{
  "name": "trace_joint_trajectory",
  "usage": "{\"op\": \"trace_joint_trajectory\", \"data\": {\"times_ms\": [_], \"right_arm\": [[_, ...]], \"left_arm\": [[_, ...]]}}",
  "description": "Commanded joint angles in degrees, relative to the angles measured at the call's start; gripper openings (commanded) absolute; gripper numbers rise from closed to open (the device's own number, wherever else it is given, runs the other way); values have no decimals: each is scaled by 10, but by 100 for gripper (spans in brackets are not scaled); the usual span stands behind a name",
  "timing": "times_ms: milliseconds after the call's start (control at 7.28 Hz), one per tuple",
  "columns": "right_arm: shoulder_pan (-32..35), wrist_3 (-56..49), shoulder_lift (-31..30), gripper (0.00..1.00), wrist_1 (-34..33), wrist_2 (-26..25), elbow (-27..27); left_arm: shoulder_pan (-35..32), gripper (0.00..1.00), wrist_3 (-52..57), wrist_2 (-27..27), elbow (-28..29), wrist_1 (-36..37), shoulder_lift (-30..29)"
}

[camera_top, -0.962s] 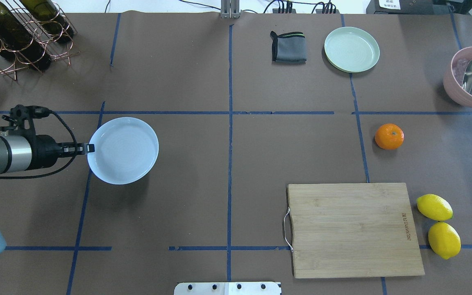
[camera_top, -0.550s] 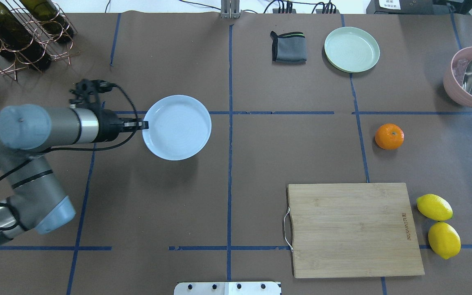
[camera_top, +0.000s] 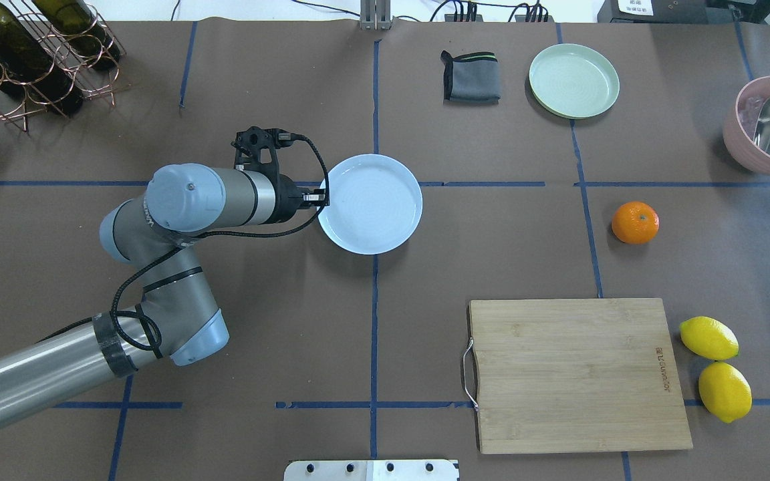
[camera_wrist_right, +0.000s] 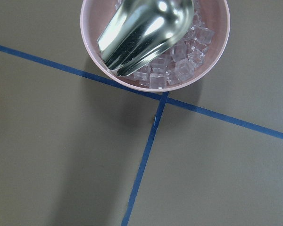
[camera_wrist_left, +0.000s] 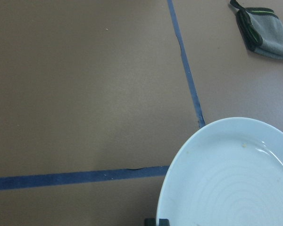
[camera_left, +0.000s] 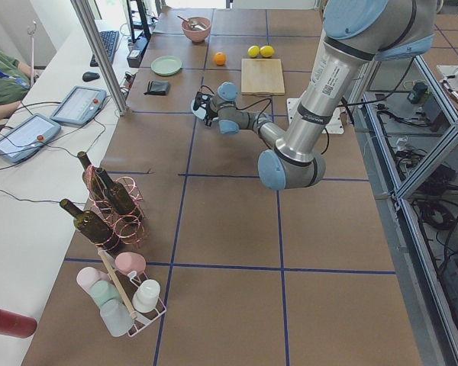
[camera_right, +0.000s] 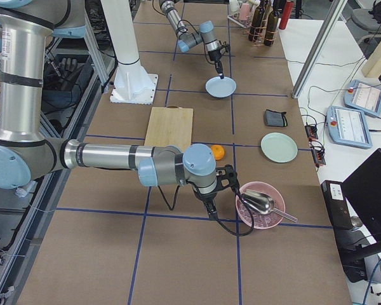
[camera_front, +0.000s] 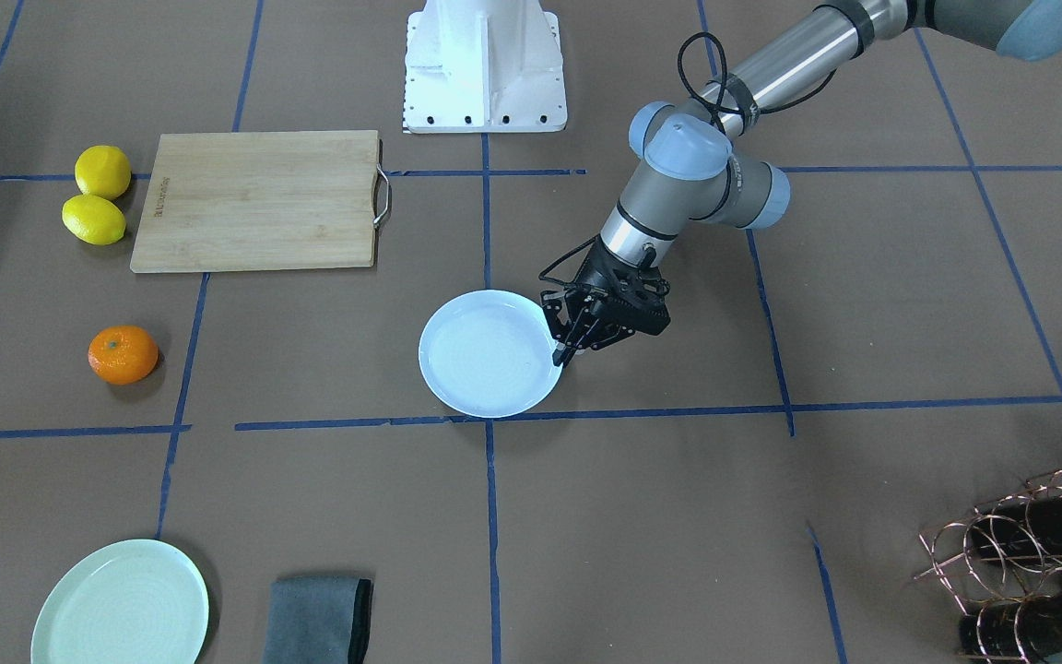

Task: Pick orange to plate
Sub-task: 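Push the light blue plate with the left gripper toward the table center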

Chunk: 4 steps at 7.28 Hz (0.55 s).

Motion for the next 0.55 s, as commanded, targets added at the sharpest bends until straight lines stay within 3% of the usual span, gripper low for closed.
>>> {"op": "trace_joint_trajectory", "data": {"times_ms": [0, 137, 412], "right_arm": [[0, 0, 0, 100, 0, 0, 0], [0, 0, 0, 100, 0, 0, 0], [0, 0, 0, 100, 0, 0, 0]], "left_arm": [[7, 0, 0, 3, 7, 0, -2], [9, 8, 0, 3, 10, 0, -2], [17, 45, 0, 3, 11, 0, -4]]}}
